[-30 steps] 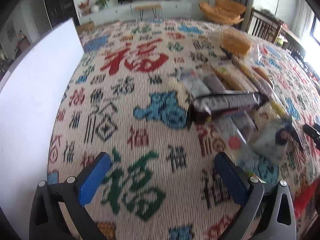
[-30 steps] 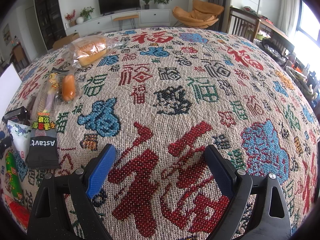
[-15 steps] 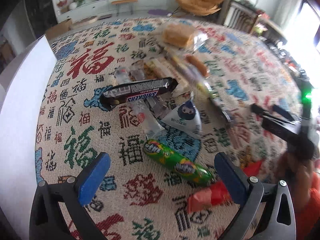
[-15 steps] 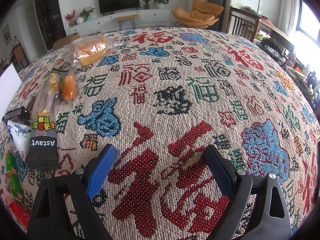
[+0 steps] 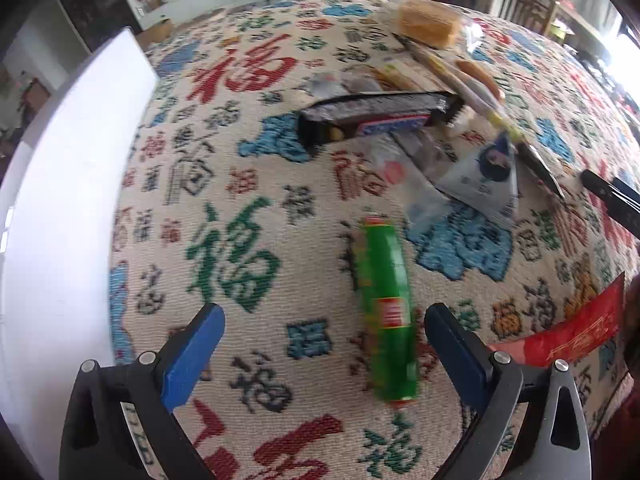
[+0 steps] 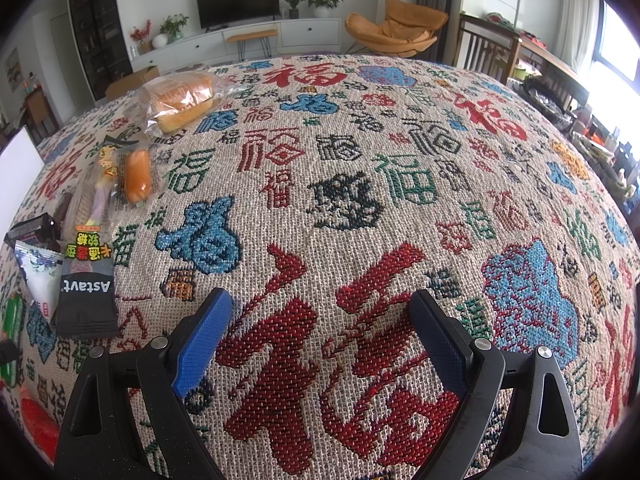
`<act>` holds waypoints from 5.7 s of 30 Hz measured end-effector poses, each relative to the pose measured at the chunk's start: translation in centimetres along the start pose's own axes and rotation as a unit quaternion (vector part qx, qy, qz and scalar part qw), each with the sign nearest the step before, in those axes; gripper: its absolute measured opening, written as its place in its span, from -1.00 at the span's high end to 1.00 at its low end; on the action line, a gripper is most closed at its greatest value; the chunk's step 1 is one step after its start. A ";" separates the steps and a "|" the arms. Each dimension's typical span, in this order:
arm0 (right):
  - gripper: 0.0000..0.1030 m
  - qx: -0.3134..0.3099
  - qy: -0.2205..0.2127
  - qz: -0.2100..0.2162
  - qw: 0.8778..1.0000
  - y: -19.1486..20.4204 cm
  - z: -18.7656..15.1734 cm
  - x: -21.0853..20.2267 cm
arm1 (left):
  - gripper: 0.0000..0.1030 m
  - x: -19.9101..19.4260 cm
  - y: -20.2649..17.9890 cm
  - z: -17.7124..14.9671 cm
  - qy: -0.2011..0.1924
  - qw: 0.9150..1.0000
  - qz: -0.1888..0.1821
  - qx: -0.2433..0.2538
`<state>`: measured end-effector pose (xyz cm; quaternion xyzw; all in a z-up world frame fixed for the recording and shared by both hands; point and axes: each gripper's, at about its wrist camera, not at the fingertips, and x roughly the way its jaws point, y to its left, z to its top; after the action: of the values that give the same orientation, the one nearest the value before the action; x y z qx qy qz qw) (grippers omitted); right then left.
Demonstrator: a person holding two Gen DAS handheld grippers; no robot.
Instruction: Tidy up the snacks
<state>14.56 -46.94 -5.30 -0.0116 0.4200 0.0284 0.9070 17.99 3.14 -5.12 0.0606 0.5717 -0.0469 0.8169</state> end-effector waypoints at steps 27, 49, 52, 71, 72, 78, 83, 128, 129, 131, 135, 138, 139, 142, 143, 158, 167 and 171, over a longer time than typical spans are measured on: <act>0.62 -0.544 0.177 0.170 0.803 22.6 -5.5 -6.3 | 0.56 -13.4 7.1 -10.1 -0.154 0.965 -0.194 -0.084; 0.66 -0.167 0.051 0.526 0.832 33.3 6.4 -19.9 | 0.56 -21.4 29.8 -13.0 -0.234 0.934 -0.120 -0.242; 0.65 -0.160 0.062 0.534 0.828 39.2 6.6 -19.6 | 0.56 -20.2 31.5 -13.2 -0.226 0.939 -0.074 -0.247; -0.53 -0.095 -0.017 0.157 0.983 11.9 0.2 -8.5 | -0.89 -17.9 20.5 -11.0 -0.308 0.932 -0.025 -0.188; -0.53 -0.083 -0.010 0.134 0.987 9.4 0.1 -7.5 | -0.89 -17.1 18.6 -9.9 -0.301 0.940 -0.026 -0.161; -0.53 -0.045 -0.018 0.031 0.998 0.4 -0.8 -4.9 | -0.88 -13.0 15.6 -7.2 -0.247 0.961 0.014 -0.121; -0.54 -0.011 -0.006 0.017 1.000 -3.4 -0.8 -1.5 | -0.88 -13.8 15.4 -9.2 -0.250 0.959 0.022 -0.133; -0.66 -0.003 -0.003 -0.001 1.000 -3.5 -0.9 -0.9 | -1.00 0.3 0.6 -3.3 -0.138 0.988 0.001 -0.065; -0.67 -0.003 -0.003 -0.002 1.000 -3.5 -0.9 -0.9 | -1.00 0.3 0.6 -3.4 -0.138 0.988 0.002 -0.064; -0.67 -0.003 -0.003 -0.001 1.000 -3.5 -0.9 -0.9 | -1.00 0.2 0.6 -3.4 -0.138 0.988 0.000 -0.065; -0.67 -0.003 -0.003 -0.002 1.000 -3.5 -0.9 -0.9 | -1.00 0.2 0.5 -3.4 -0.138 0.988 0.001 -0.065; -0.67 -0.003 -0.003 -0.001 1.000 -3.5 -0.9 -0.9 | -1.00 0.2 0.5 -3.4 -0.138 0.988 0.001 -0.065; -0.67 -0.003 -0.003 -0.001 1.000 -3.5 -0.9 -0.9 | -1.00 0.2 0.5 -3.4 -0.138 0.988 0.001 -0.065; -0.67 -0.003 -0.003 -0.001 1.000 -3.5 -0.9 -0.9 | -1.00 0.2 0.5 -3.4 -0.138 0.988 0.001 -0.065; -0.67 -0.003 -0.003 -0.001 1.000 -3.5 -0.9 -0.9 | -1.00 0.2 0.5 -3.4 -0.138 0.988 0.001 -0.065; -0.67 -0.002 -0.003 -0.001 1.000 -3.5 -0.9 -0.8 | -1.00 0.2 0.5 -3.4 -0.138 0.988 0.001 -0.065; -0.67 -0.001 -0.003 -0.001 1.000 -3.5 -0.9 -0.8 | -1.00 0.2 0.5 -3.4 -0.138 0.988 0.001 -0.065; -0.67 -0.001 -0.003 -0.001 1.000 -3.5 -0.9 -0.8 | -1.00 0.2 0.5 -3.4 -0.138 0.988 0.001 -0.065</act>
<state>13.57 -50.52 -5.26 -0.0129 0.4169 0.0282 0.9084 14.97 4.17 -6.42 0.0008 0.4554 -0.0168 0.8901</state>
